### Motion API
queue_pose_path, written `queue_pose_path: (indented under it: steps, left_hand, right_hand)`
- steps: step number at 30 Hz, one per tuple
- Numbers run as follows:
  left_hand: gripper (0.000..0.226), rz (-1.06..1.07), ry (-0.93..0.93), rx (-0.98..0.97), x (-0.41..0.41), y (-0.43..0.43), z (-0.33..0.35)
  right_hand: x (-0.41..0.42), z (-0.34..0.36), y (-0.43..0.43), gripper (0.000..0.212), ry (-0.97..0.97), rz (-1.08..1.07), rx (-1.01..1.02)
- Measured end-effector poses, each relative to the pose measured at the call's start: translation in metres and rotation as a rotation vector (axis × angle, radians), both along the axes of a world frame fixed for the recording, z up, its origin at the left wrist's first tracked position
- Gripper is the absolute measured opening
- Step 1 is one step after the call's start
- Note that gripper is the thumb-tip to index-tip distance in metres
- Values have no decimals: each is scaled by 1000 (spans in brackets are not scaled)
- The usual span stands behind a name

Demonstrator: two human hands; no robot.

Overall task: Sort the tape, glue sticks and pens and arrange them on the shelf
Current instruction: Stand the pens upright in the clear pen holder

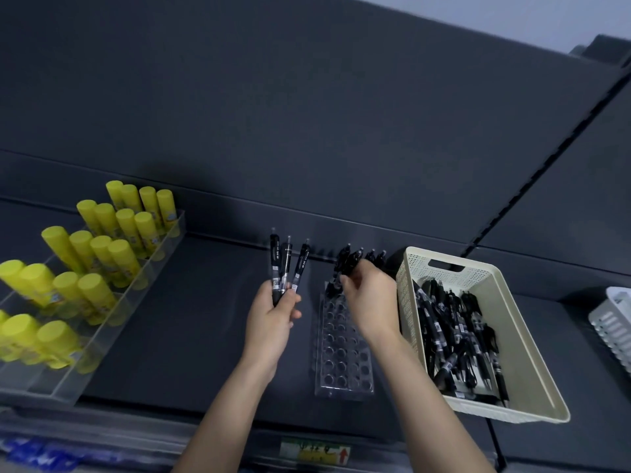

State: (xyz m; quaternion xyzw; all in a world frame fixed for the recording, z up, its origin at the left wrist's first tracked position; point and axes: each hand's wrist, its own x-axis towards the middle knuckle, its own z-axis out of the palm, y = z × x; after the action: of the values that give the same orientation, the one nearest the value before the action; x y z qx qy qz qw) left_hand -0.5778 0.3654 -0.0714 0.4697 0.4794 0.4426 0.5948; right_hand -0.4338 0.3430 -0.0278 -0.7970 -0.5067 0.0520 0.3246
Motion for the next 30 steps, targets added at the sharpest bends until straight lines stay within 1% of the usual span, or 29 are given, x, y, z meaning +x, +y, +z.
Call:
queue_pose_path:
  steps: [3, 9, 12, 16, 19, 21, 22, 24, 25, 27, 30]
  left_hand:
    - [13, -17, 2, 7, -2, -1, -2]
    - [13, -25, -16, 5, -3, -5, -2]
    - [13, -29, -20, 11, -2, -7, -1]
    - [12, -30, -28, 11, -1, -8, 2]
    - [12, -57, -27, 16, 0, -8, 4]
    - [12, -79, -35, 21, 0, -8, 6]
    - [12, -95, -44, 26, 1, -8, 7]
    - [14, -150, -61, 44, 4, -10, 9]
    - [14, -184, -67, 55, 6, -11, 11]
    - [15, -238, -75, 71, 9, -13, 14]
    - [16, -244, -66, 86, 10, -12, 15]
  right_hand:
    - [-2, -8, 1, 19, 12, -3, -58]
    - [-3, -11, 4, 25, 37, 18, -75]
    - [-1, -10, 5, 31, 9, 46, -96]
    - [-3, -8, 6, 19, -10, 71, -137]
    - [2, -6, -1, 15, 40, 10, -91]
    - [3, -2, -10, 13, 171, -17, -23]
    - [2, 2, -14, 12, 301, 7, 4]
    - [-4, 11, -19, 11, 623, 116, 18]
    - [-7, 15, -20, 12, 733, 163, 18]
    - [-9, 21, -21, 11, 836, 188, 32]
    - [-9, 25, -21, 6, 902, 152, 68]
